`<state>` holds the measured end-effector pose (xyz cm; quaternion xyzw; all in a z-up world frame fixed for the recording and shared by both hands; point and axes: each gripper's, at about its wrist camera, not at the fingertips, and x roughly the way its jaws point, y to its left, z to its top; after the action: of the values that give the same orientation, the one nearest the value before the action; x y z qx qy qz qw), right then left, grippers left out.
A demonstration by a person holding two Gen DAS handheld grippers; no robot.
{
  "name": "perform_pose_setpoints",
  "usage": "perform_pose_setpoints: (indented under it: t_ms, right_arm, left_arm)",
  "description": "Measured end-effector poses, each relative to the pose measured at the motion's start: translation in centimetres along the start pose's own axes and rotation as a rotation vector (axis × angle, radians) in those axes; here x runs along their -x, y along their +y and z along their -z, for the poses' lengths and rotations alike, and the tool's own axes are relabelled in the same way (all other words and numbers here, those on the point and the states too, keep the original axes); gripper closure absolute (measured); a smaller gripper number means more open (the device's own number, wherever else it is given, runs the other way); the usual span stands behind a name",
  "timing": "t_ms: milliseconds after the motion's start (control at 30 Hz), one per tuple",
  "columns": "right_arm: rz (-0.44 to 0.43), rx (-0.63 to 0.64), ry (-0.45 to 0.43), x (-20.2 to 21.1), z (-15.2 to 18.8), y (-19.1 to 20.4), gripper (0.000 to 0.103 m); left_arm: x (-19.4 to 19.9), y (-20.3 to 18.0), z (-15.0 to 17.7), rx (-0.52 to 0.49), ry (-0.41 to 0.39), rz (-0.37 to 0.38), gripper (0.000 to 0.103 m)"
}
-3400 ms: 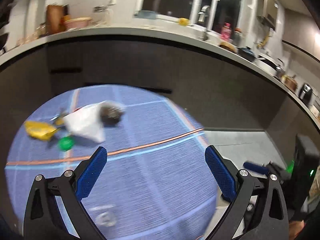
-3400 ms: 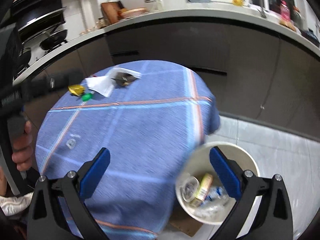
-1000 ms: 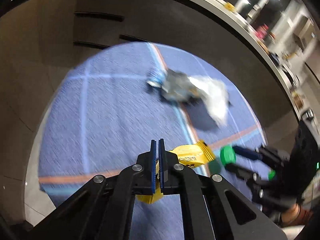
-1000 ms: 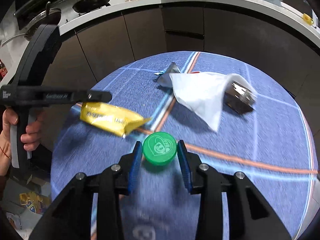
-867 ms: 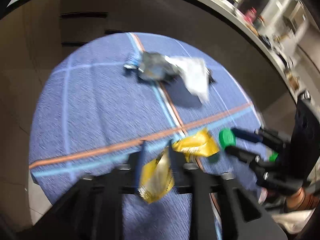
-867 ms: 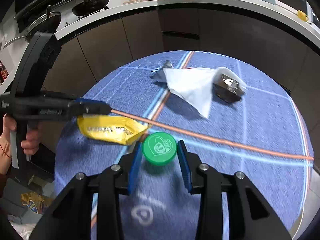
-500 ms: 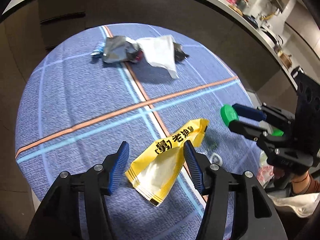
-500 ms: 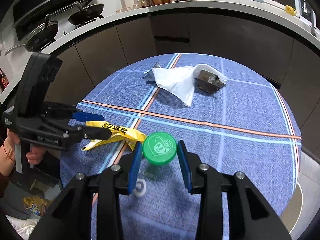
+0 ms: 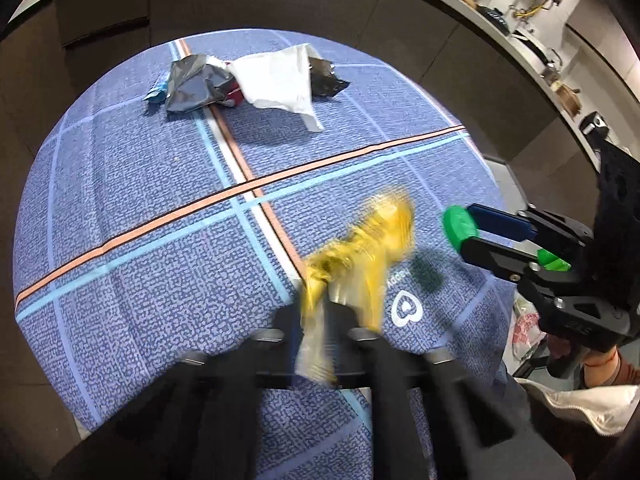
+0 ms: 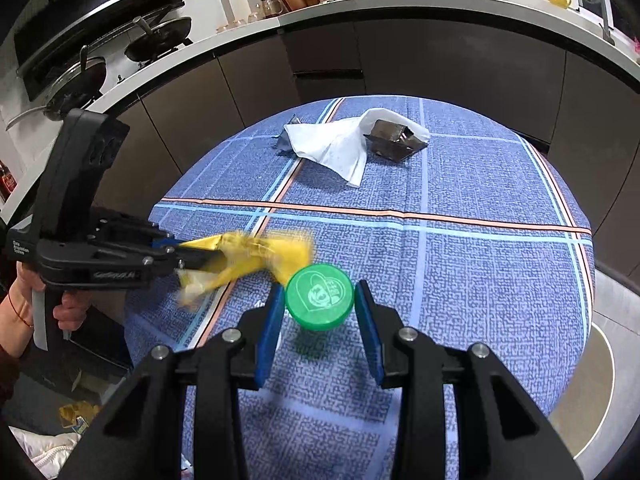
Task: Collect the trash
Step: 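Carry the wrapper and green cap over the bin and release both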
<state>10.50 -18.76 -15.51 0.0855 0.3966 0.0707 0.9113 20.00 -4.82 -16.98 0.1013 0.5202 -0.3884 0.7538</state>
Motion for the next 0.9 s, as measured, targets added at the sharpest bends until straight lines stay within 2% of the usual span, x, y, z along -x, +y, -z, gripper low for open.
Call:
perform_pose_setpoints:
  t_ms: [200,333,433,633,900]
  right_arm:
    - [0.002,-0.01,-0.028,1.7,0.4,-0.3,0.066]
    - [0.004,-0.02,-0.058,3.3,0.5,-0.5,0.066]
    - [0.007,-0.025,-0.085,4.7,0.6,-0.8,0.066]
    - [0.021,-0.043,-0.134,7.3,1.0,-1.7,0.066]
    - [0.076,-0.097,-0.18,10.1,2.1,-4.6,0.066]
  left_arm:
    - [1.6,0.0,0.0,0.056,-0.039,-0.033,0.102]
    - [3.8,-1.0,-0.2,0.067,-0.093,-0.069,0.102]
    - [5.3,-2.4,-0.4,0.031,-0.139,-0.136,0.102]
    - [6.7,-5.6,-1.1,-0.021,-0.199,-0.182,0.102]
    - [6.9,-10.2,-2.1,-0.103,-0.244,-0.188,0.102]
